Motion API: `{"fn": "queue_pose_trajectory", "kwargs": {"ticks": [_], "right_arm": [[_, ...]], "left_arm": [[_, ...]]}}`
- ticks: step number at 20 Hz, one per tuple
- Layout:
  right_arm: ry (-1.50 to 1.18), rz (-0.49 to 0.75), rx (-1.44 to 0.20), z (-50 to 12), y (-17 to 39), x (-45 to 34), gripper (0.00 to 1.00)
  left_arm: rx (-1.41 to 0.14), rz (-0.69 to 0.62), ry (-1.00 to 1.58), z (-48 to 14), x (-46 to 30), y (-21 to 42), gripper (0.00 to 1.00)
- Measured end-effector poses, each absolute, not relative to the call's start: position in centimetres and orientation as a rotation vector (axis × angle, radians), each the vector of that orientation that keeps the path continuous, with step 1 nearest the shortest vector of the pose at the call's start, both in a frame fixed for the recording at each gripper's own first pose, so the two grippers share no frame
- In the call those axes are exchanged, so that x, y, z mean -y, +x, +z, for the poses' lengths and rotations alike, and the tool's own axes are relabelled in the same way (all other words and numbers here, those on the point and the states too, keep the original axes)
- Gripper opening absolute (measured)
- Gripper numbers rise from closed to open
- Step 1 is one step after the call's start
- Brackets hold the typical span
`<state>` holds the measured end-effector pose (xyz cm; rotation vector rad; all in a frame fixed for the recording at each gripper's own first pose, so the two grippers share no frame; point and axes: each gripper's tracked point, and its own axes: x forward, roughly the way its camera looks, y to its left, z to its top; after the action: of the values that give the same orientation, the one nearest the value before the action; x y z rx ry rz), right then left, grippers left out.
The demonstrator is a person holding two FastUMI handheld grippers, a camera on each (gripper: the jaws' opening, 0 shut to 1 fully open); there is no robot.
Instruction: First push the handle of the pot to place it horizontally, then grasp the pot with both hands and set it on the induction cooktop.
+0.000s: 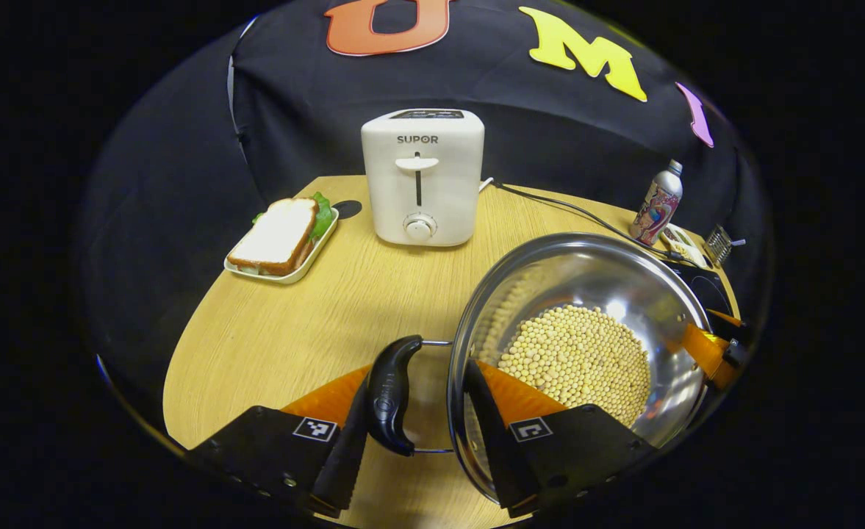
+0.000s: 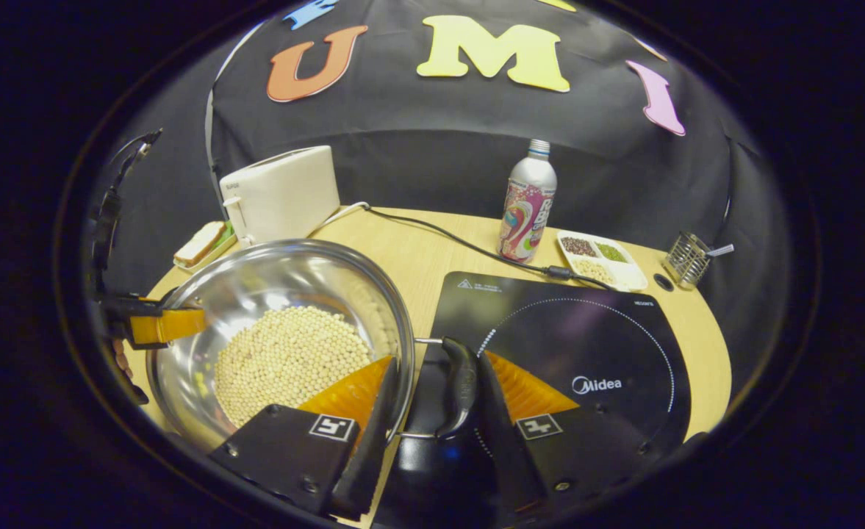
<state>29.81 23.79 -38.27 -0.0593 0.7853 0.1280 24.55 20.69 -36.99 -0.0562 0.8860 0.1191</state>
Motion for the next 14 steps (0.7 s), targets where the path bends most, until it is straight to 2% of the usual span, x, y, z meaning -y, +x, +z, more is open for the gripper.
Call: {"fn": "queue_pose_trajectory", "kwargs": {"ticks": [1, 2, 3, 5, 6, 7, 9, 13, 14], "right_arm": [[-0.053, 0.129, -0.786, -38.2, 29.8, -23.7, 0.6], [-0.05, 0.137, -0.792, -38.1, 29.7, -23.6, 0.61], [-0.04, 0.142, -0.798, -38.0, 29.5, -23.5, 0.6], [-0.024, 0.16, -0.81, -37.7, 29.1, -23.4, 0.57], [-0.003, 0.168, -0.811, -37.2, 28.8, -23.4, 0.57], [0.008, 0.175, -0.81, -36.6, 28.6, -23.2, 0.59], [0.02, 0.189, -0.789, -34.7, 28.5, -22.9, 0.55], [0.047, 0.223, -0.753, -30.3, 28.3, -21.9, 0.53], [0.057, 0.228, -0.743, -29.2, 28.2, -21.4, 0.57]], "left_arm": [[-0.888, 0.119, -0.062, -37.0, -20.6, 24.5, 0.7], [-0.899, 0.119, -0.074, -37.0, -20.4, 24.3, 0.8], [-0.901, 0.119, -0.08, -36.9, -20.4, 24.2, 0.8], [-0.903, 0.118, -0.073, -36.4, -20.4, 24.2, 0.57], [-0.901, 0.122, -0.066, -36.0, -20.4, 24.3, 0.67], [-0.896, 0.124, -0.062, -35.4, -20.3, 24.1, 0.67], [-0.887, 0.124, -0.071, -33.4, -19.3, 22.3, 0.67], [-0.845, 0.12, -0.059, -29.1, -18.4, 22.1, 0.67], [-0.834, 0.116, -0.051, -28.0, -18.0, 22.1, 0.67]]}}
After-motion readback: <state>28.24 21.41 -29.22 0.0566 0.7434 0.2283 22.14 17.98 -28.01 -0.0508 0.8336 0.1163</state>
